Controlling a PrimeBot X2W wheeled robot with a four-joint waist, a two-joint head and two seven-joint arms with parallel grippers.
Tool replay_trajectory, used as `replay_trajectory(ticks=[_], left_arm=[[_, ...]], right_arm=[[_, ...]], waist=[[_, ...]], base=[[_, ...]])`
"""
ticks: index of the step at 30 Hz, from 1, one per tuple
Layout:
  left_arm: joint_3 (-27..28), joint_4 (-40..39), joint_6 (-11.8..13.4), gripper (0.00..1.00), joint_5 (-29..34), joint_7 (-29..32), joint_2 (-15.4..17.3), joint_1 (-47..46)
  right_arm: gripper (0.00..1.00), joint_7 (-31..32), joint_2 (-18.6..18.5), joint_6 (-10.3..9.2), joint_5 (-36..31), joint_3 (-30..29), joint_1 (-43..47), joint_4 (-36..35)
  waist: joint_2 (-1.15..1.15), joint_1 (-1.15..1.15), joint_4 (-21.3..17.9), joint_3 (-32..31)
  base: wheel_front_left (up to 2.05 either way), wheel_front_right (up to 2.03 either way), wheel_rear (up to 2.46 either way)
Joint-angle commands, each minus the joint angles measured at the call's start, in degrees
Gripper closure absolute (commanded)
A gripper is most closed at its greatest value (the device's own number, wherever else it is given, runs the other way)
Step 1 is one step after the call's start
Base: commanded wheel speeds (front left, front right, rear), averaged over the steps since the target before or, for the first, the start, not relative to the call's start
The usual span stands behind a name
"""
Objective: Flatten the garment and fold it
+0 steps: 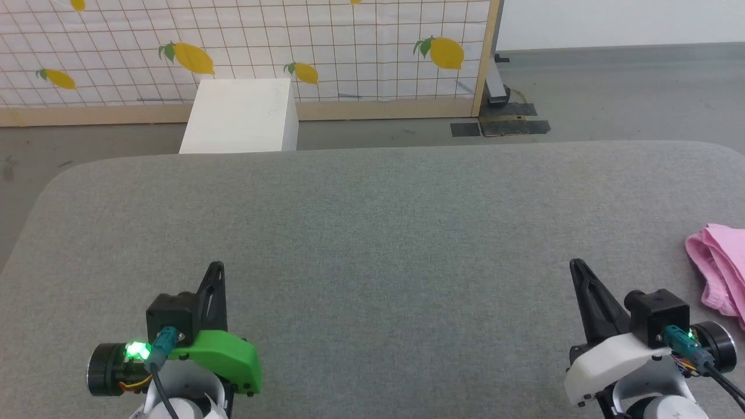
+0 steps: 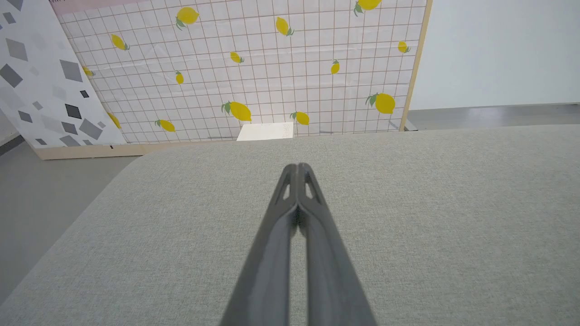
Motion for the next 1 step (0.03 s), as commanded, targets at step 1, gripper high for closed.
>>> replay_trajectory(ticks=[1], left_arm=[[0.25, -0.19, 0.39, 1.0, 0.6, 0.09, -0.26, 0.81]], right_arm=[[1.0, -0.01, 0.12, -0.09, -0.37, 0.1, -1.02, 0.13]], waist=[[0.0, 0.0, 0.0, 0.0]], base=[[0.0, 0.0, 0.0]])
